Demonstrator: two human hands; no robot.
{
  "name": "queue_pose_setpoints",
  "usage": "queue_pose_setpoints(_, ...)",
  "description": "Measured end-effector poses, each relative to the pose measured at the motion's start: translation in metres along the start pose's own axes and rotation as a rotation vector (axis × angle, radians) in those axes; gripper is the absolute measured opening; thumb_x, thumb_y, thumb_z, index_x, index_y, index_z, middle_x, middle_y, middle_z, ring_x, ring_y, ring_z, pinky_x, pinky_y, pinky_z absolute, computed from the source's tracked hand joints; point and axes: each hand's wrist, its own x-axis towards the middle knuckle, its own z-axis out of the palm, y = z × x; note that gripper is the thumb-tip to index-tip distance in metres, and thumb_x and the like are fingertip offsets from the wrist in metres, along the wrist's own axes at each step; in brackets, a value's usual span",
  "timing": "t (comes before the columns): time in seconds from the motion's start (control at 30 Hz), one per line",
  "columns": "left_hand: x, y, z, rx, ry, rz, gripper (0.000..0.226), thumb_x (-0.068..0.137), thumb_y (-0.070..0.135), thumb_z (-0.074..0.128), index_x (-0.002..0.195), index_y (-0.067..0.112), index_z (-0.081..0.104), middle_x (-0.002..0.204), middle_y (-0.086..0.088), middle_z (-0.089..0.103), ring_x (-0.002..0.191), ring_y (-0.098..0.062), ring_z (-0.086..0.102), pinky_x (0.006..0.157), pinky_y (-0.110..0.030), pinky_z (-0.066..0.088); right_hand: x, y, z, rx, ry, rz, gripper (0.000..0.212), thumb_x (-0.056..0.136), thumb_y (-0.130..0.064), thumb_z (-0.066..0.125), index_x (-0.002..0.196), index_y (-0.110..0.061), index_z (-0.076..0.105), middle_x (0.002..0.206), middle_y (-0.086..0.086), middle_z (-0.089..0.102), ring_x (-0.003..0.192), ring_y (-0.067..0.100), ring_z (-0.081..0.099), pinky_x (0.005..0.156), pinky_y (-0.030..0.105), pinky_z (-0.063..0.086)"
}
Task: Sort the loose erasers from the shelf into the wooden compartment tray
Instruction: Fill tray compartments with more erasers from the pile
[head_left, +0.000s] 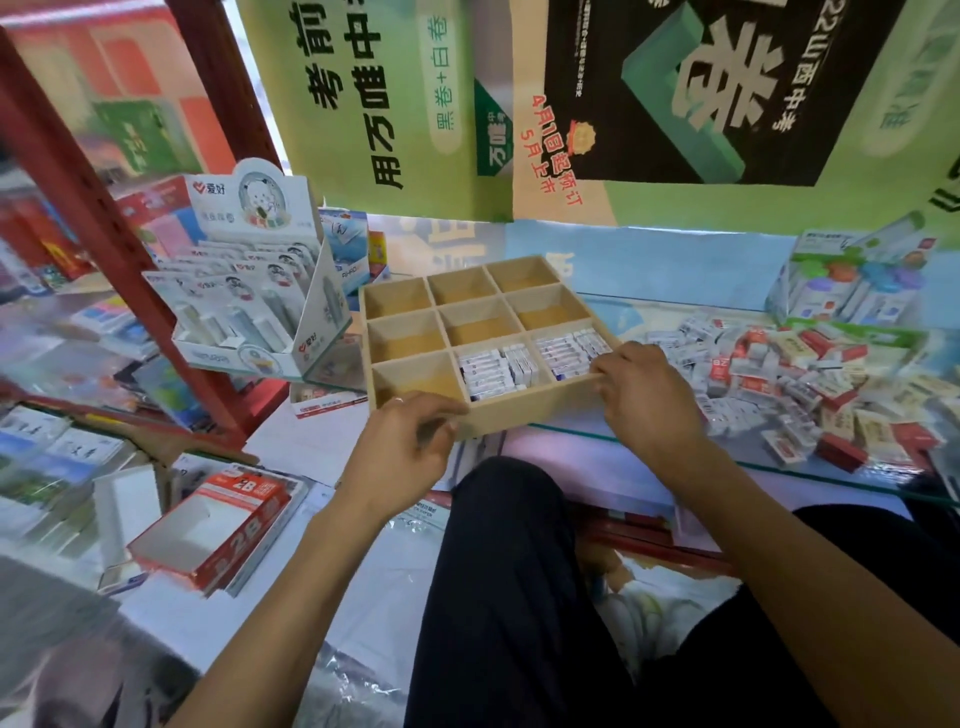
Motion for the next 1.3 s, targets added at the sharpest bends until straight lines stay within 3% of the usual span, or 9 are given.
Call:
queue_pose_setpoints(0.2,0.000,-0.021,-0.008,0.142,-0.005,-0.035,0.026,0.085,0.023,0.063,0.109,0.019,0.069,0.109,-0.005,0.069,0.103,-0.030,0.060,0.093,-0.050,0.049,-0.012,-0.017,0.002,0.058,-0.038,0.000,0.025,0.087,-0.012,0.058,0.111,-0.006,0.065,0.111,0.013,0.059,0.110,0.035,0.048,0.079,0.045,0.051)
queue_pose_setpoints(0.33,-0.001,-0.018,0.000,0.081,0.033,-0.090,0.023,0.084,0.013,0.068,0.107,0.016,0.071,0.113,-0.008,0.068,0.107,-0.031,0.058,0.097,-0.049,0.049,-0.013,-0.017,0.009,0.123,0.003,0.014,0.028,0.087,-0.013,0.061,0.115,-0.008,0.064,0.113,0.013,0.057,0.111,0.034,0.047,0.081,0.047,0.051)
queue_pose_setpoints(0.5,-0.004,-0.014,0.003,0.081,0.061,-0.119,0.023,0.084,0.015,0.069,0.106,0.017,0.074,0.109,-0.009,0.071,0.101,-0.032,0.061,0.093,-0.042,0.051,-0.001,-0.003,0.025,0.119,0.020,-0.063,0.017,0.080,0.005,0.061,0.091,-0.006,0.068,0.088,0.010,0.060,0.088,0.035,0.055,0.064,0.046,0.052)
queue_pose_setpoints(0.7,-0.008,-0.008,0.010,-0.033,0.043,-0.113,0.028,0.087,0.008,0.064,0.108,0.024,0.072,0.118,-0.004,0.067,0.106,-0.026,0.061,0.095,-0.038,0.052,0.012,0.024,0.012,0.167,0.021,-0.090,0.012,0.089,-0.016,0.064,0.092,-0.010,0.073,0.094,0.009,0.069,0.090,0.031,0.062,0.076,0.039,0.053)
queue_pose_setpoints(0.83,-0.011,-0.008,0.007,-0.141,0.004,-0.059,0.038,0.084,0.002,0.068,0.105,0.033,0.069,0.112,0.006,0.065,0.099,-0.008,0.055,0.088,-0.015,0.046,0.017,0.029,0.002,0.173,-0.040,-0.119,0.014,0.089,-0.019,0.062,0.087,-0.009,0.070,0.085,0.008,0.066,0.083,0.028,0.059,0.073,0.039,0.049)
queue_pose_setpoints(0.93,-0.010,-0.015,0.005,-0.137,0.003,-0.025,0.038,0.082,0.003,0.071,0.106,0.032,0.068,0.111,0.008,0.066,0.098,-0.006,0.054,0.080,-0.003,0.038,0.021,0.029,0.000,0.153,-0.085,-0.093,0.012,0.091,-0.019,0.061,0.090,-0.010,0.069,0.089,0.008,0.063,0.085,0.027,0.056,0.073,0.038,0.047)
queue_pose_setpoints(1.07,-0.012,-0.014,0.007,-0.208,0.032,-0.027,0.036,0.083,0.005,0.072,0.103,0.035,0.067,0.107,0.011,0.064,0.095,0.000,0.053,0.078,-0.003,0.039,0.023,0.032,-0.006,0.108,-0.142,-0.083,0.013,0.092,-0.022,0.060,0.090,-0.013,0.068,0.091,0.009,0.060,0.088,0.027,0.053,0.074,0.037,0.044)
queue_pose_setpoints(1.17,-0.012,-0.010,0.016,-0.265,0.046,-0.013,0.036,0.082,0.006,0.074,0.098,0.038,0.068,0.098,0.026,0.060,0.093,0.008,0.054,0.075,-0.007,0.043,0.023,0.039,-0.012,0.098,-0.171,-0.058,0.009,0.090,-0.023,0.061,0.087,-0.016,0.068,0.090,0.008,0.060,0.088,0.027,0.053,0.075,0.038,0.044)
queue_pose_setpoints(1.3,-0.013,0.001,0.034,-0.341,0.053,-0.010,0.029,0.081,0.010,0.076,0.097,0.034,0.072,0.096,0.029,0.062,0.091,-0.001,0.056,0.079,-0.023,0.052,0.019,0.045,-0.023,0.079,-0.165,0.064,0.011,0.086,-0.020,0.065,0.089,-0.011,0.070,0.094,0.014,0.060,0.088,0.028,0.054,0.075,0.036,0.043)
